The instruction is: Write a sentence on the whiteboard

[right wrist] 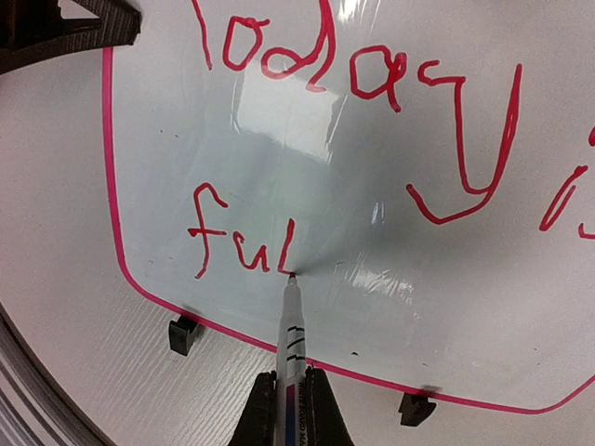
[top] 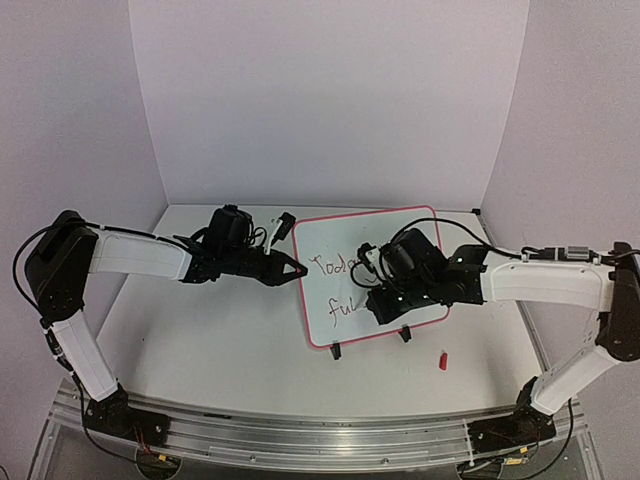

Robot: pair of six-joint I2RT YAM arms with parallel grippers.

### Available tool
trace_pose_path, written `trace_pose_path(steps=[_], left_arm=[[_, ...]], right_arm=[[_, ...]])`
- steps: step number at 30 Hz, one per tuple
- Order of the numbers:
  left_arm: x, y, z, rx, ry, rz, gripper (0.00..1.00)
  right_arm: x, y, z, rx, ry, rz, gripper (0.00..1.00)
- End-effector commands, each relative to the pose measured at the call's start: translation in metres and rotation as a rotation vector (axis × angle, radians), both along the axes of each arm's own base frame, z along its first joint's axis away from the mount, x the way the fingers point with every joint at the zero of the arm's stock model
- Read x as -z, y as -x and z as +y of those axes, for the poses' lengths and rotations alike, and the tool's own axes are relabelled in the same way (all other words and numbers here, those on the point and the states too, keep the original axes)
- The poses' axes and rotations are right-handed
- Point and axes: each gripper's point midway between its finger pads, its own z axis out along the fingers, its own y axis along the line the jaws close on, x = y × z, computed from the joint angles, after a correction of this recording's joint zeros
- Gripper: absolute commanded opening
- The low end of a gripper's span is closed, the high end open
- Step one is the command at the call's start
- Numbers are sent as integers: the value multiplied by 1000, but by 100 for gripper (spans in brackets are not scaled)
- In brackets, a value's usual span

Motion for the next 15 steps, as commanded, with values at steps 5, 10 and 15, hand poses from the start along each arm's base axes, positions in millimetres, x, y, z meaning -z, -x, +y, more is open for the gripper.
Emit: trace_pose_path(steps=[5,10,15], left_arm=[[76,-35,62,-212,-377,-62,0],[77,-34,62,-213,-378,-62,0],[76,-35,62,-214,-377,-65,0]], right_arm=[[-45,-2,6,-33,-77,-64,0],[-62,-7,6,-31,-88,-112,0],[-60,-20,6,-18,-32,-155,0]])
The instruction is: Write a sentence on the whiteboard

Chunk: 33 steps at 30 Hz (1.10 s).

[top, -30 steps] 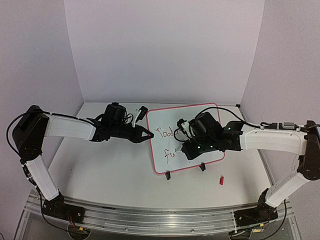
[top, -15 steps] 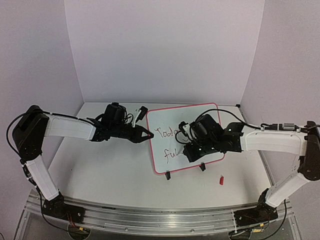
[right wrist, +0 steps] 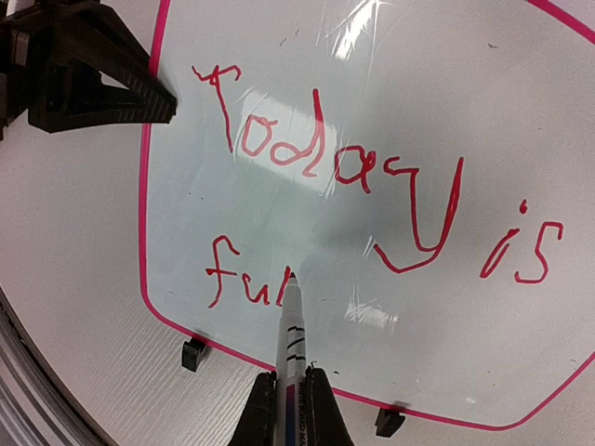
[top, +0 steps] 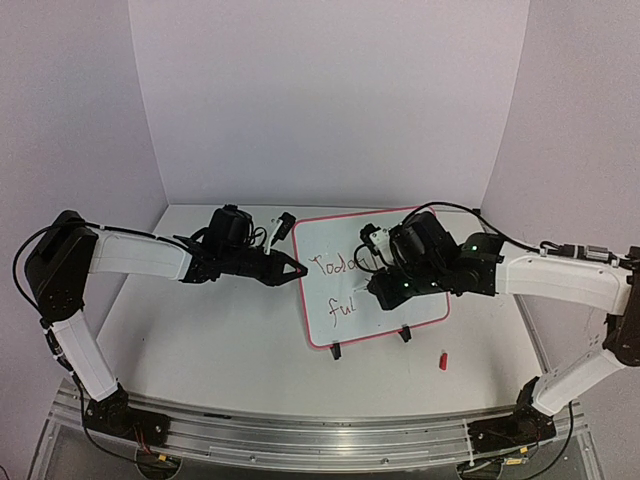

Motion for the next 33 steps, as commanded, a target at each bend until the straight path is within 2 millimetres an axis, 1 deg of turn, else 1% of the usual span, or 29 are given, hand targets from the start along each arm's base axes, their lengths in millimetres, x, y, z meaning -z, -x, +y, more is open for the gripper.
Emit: trace_pose_path(steps=[1,3,8,14,17,22,33], left_arm=[[76,-35,62,-213,-378,-64,0],[77,-35,62,-213,-379,-63,0],[79,-34,63,-212,-381,-58,0],[80,-34,63,-213,-384,-57,0],[80,-34,62,-212,-383,-56,0],[82,-35,61,-208,-382,-52,0],[79,-35,62,-215,-383,-56,0]], right_arm=[[-18,-16,6,7,6,-70,0],[-16,-19,8,6,17,-75,0],[-17,-26,10,17,27,-99,0],[-16,-20,5,22,18,-90,0],[-14,-21,1,32,27,-94,0],[-8,-21,4,25,39,-82,0],[4,-19,1,26,67,-61,0]])
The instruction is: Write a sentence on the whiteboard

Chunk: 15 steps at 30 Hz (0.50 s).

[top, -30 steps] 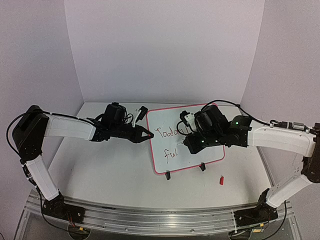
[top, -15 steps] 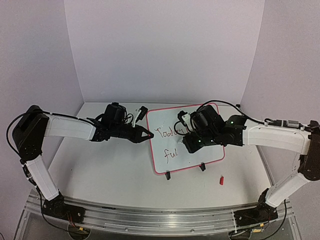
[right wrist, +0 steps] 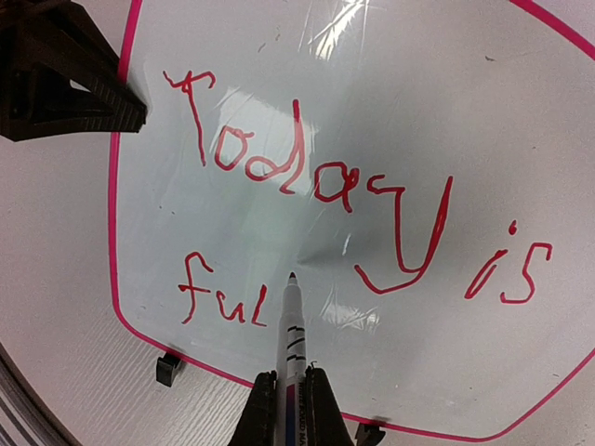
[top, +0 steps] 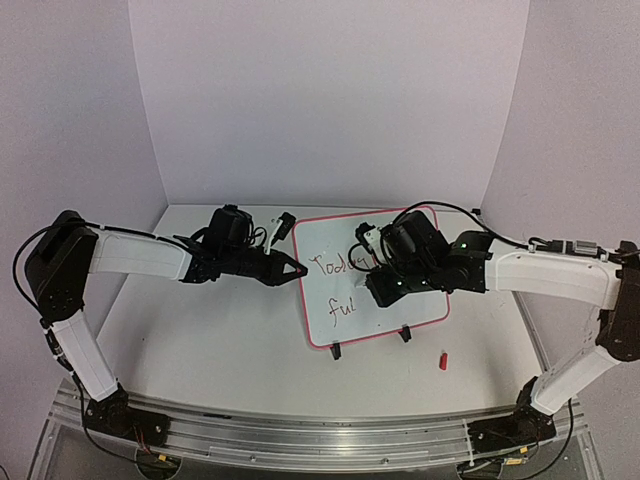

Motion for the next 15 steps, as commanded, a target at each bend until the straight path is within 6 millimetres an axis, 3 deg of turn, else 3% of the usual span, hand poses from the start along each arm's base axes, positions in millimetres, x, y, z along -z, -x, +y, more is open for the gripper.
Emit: trace_pose_path(steps=[1,15], left_arm=[[79,-35,62,-215,-382,-56,0],[77,-36,62,-218,-381,-60,0]], right_arm=[[2,-3,-2,14,7,-8,0],[18,-1,-3,21,33,31,0]])
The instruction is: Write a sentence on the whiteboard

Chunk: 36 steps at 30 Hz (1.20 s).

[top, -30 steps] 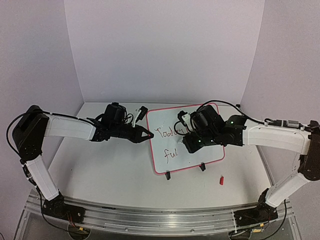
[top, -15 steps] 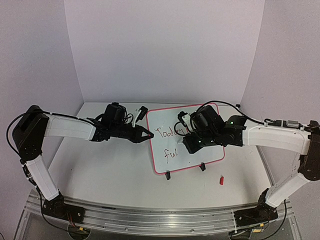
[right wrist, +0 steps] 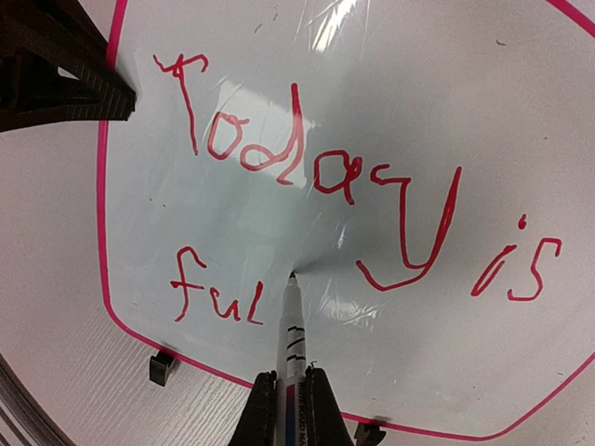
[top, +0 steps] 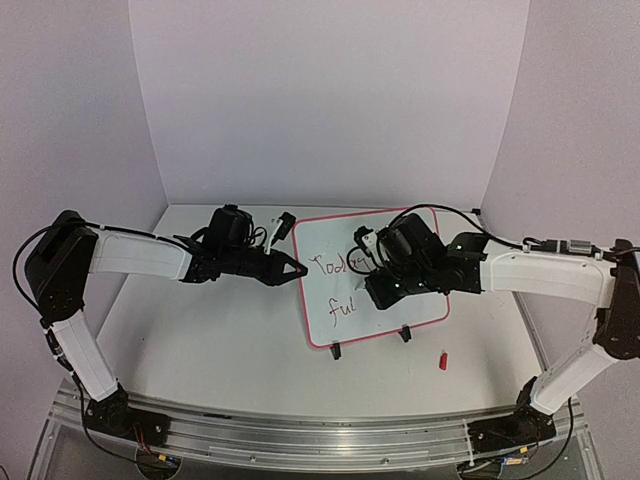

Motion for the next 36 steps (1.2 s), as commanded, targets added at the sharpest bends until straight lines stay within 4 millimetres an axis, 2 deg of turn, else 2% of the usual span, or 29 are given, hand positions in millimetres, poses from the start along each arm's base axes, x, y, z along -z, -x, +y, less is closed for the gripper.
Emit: trace_pose_path(steps=[1,24,36], left_arm=[[77,-35,62,-217,-381,-60,0],[74,-36,62,-217,-375,-69,0],[75,-35,64,-218,-386,-71,0]], right_arm=[[11,1,-3,16,17,23,0],[35,21,-17,38,39,134,0],[20,12,-24,63,58,68,0]])
